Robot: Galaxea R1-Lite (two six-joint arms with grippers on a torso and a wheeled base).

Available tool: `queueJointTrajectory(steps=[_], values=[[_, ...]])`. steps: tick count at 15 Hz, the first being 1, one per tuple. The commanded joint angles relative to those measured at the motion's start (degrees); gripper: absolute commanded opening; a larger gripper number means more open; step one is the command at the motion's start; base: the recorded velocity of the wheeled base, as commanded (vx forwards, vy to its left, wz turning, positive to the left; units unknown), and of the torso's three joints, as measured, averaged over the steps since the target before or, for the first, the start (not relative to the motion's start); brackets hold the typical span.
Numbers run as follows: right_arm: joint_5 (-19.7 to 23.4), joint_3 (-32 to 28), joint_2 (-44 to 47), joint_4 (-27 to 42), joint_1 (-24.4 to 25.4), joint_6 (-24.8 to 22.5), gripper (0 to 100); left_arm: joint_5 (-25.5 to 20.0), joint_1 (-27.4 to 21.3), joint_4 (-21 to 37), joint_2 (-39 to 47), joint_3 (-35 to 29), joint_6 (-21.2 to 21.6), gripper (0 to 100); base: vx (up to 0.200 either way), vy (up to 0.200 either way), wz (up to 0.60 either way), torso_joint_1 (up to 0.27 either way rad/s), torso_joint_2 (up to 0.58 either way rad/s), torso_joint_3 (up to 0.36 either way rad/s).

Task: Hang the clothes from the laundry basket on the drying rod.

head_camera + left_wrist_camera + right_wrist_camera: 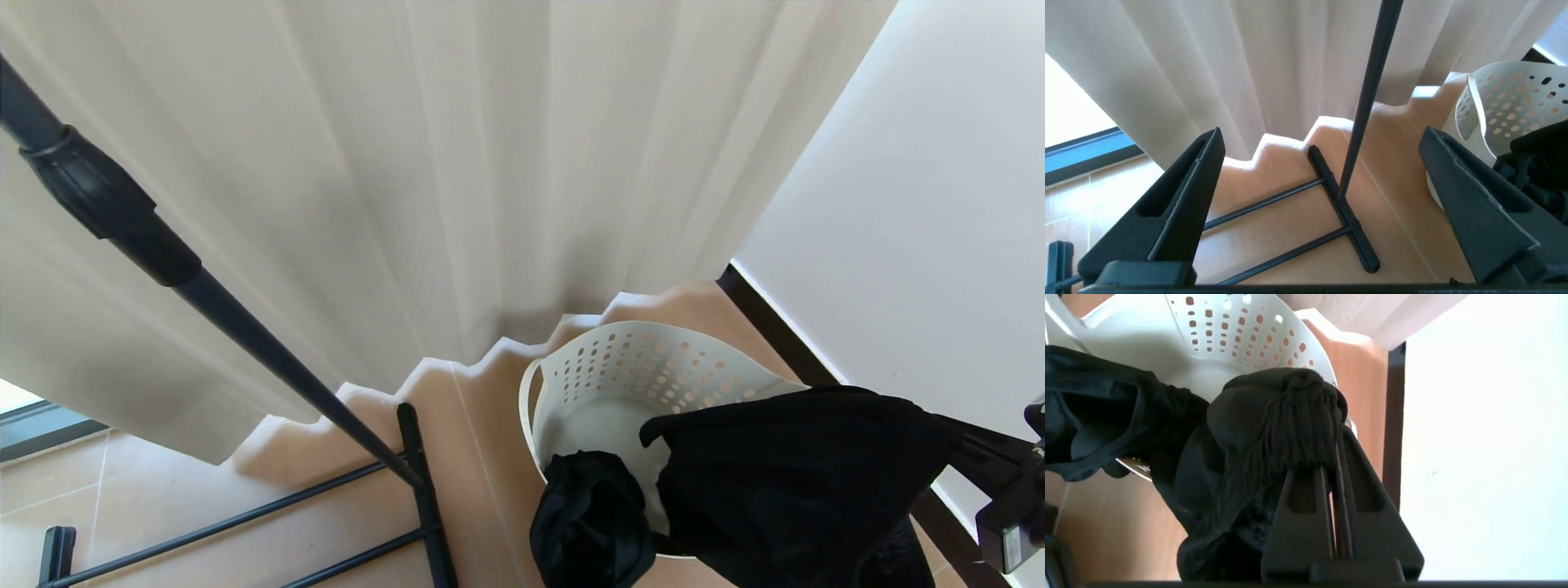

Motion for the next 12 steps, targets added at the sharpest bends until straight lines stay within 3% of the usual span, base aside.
queueJointTrajectory(steps=[1,9,12], values=[[0.01,0.25,-0.18,-0.03,0.03,-0.03,0,0.05,-0.02,-0.01,0.07,0.00,0.04,100,0.000,0.000,0.00,-0.007,0.00,0.198],[0.36,-1.07,1.23,-0.03,0.03,1.03,0,-0.04,-0.02,-0.01,0.07,0.00,0.13,100,0.000,0.000,0.00,-0.001,0.00,0.203],[0.28,-1.07,1.23,-0.03,0.03,1.38,0,-0.04,-0.02,-0.01,0.07,0.00,0.13,100,0.000,0.000,0.00,0.001,-0.25,-0.069]])
